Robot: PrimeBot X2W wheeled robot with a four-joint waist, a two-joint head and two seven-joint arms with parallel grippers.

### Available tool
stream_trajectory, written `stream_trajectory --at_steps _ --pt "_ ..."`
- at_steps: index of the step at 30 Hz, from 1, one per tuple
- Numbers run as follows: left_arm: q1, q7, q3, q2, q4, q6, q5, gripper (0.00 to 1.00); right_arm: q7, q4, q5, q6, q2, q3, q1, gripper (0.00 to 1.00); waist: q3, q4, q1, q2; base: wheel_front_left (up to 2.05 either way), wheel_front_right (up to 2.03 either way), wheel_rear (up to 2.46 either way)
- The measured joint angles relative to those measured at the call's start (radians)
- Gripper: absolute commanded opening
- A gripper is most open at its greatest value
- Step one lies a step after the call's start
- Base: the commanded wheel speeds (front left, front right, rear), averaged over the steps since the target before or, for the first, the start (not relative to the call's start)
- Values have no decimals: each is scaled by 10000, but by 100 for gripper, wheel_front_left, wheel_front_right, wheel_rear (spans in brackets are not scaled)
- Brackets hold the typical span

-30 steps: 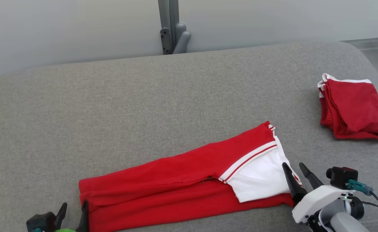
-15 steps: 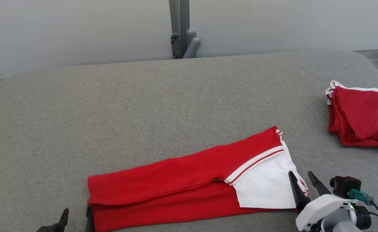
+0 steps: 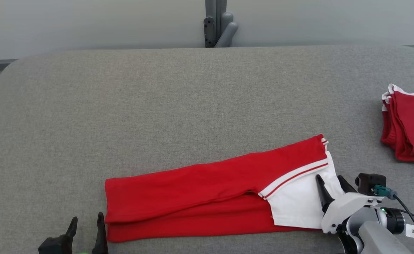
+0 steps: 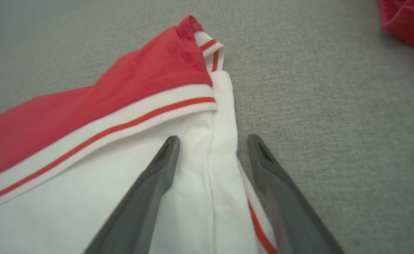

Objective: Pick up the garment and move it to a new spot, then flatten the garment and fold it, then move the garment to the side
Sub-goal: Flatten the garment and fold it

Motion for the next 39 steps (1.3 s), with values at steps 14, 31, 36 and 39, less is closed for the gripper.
stream_trajectory --at_steps 14,31,36,39 --pt "-201 0 -23 -17 86 -44 -128 100 272 826 1066 4 144 1285 -643 0 345 125 0 0 0 0 0" --pt "-231 0 -259 -29 234 -48 -439 100 -31 -1682 497 -10 -71 959 -245 0 218 -183 0 0 0 0 0" --pt "-228 0 -470 -29 268 -48 -495 100 594 -3076 1047 -8 63 2711 -25 0 116 -234 0 0 0 0 0" --pt "-228 0 -662 -29 307 -48 -577 100 1248 -3979 1480 -10 38 3747 19 0 46 -215 0 0 0 0 0"
